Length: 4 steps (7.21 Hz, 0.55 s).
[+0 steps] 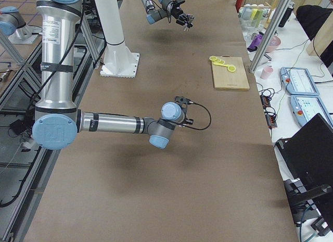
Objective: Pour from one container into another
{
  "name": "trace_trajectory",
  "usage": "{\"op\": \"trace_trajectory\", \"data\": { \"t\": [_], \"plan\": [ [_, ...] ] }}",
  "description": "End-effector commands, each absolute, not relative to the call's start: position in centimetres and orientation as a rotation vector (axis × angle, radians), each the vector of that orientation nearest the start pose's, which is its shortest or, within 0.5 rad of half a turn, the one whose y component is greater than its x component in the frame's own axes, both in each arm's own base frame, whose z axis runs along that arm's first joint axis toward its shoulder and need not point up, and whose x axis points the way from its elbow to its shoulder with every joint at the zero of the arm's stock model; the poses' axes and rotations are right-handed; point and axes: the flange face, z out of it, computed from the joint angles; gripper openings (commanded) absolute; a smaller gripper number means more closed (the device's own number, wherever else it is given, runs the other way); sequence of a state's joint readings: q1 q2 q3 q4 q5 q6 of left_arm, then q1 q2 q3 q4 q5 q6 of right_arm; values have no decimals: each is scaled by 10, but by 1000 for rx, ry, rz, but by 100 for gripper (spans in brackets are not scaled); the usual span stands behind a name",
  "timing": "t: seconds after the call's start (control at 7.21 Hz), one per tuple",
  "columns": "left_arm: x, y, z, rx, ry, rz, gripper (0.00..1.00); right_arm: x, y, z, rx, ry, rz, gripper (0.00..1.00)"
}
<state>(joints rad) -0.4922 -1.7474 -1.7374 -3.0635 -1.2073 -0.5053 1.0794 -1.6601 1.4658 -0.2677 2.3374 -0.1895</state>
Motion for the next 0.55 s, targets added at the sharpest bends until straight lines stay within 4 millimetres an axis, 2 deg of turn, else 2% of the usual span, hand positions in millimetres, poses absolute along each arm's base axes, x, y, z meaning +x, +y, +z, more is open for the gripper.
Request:
{"op": "trace_trajectory", "data": {
  "t": [0.0,0.14,0.42],
  "plan": [
    [334,-378,343,1372,930,-68,0,-139,-418,627,1011,-866,-997,0],
    [336,-383,357,1317,840,-173,0,-137,-416,632,1016,-865,-999,0],
    [341,-386,368,1309,684,-267,0,-131,-405,663,1042,-869,-990,0]
  ]
}}
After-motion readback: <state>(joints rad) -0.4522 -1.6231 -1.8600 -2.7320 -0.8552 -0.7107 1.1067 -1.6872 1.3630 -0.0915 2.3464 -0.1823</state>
